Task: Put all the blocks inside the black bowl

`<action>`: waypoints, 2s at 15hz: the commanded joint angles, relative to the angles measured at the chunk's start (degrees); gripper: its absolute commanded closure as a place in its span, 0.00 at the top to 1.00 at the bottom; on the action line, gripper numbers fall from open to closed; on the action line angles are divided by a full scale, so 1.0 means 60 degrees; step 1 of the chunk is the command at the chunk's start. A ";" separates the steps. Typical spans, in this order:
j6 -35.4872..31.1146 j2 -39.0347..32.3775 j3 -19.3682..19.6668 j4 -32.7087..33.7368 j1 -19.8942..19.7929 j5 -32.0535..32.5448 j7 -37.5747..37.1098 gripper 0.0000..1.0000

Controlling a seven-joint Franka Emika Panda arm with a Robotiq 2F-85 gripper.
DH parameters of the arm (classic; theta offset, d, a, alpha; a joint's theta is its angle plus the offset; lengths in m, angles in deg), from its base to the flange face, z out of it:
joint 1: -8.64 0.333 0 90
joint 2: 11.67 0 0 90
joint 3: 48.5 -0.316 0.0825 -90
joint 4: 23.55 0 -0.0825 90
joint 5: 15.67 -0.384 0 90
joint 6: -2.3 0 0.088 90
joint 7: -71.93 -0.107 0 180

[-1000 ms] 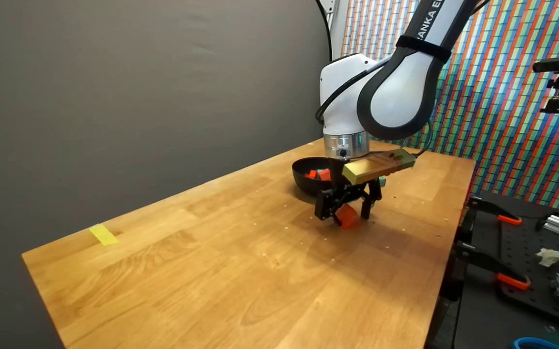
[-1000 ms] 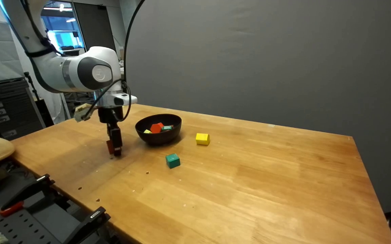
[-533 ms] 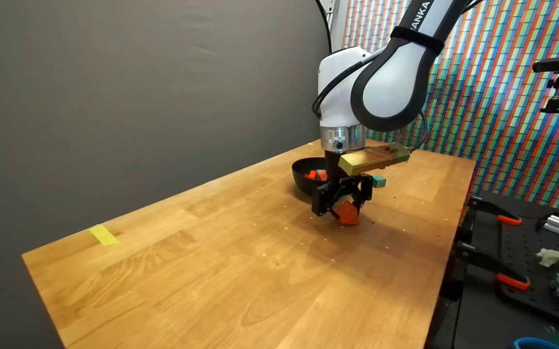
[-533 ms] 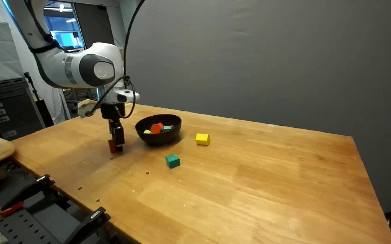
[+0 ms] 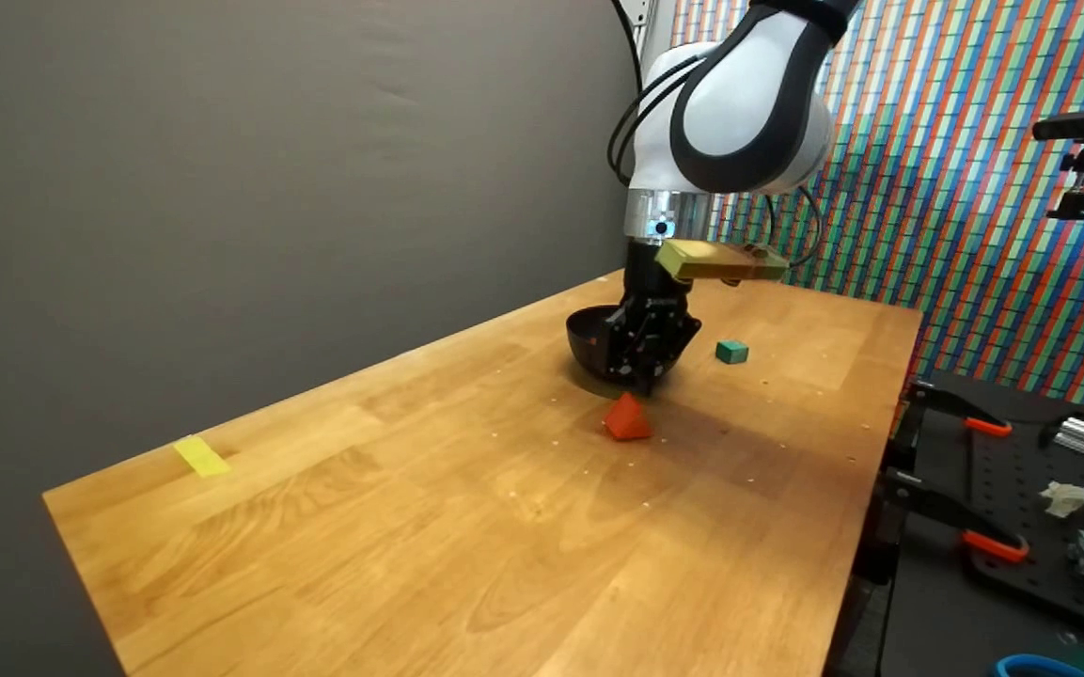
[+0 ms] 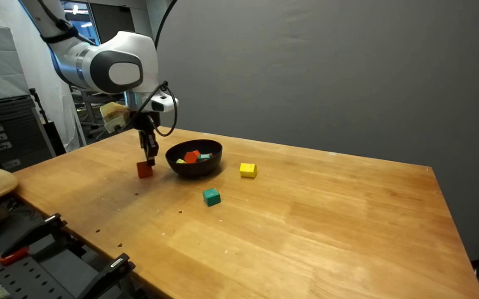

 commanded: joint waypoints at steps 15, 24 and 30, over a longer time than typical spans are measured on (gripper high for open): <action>0.0978 0.1646 0.0633 -0.0885 0.0003 0.3500 0.2439 0.89; 0.1227 0.2333 -0.0043 -0.0906 -0.0788 0.3099 0.7499 1.00; 0.1259 0.2079 -0.0308 -0.0808 -0.0755 0.2389 0.8432 1.00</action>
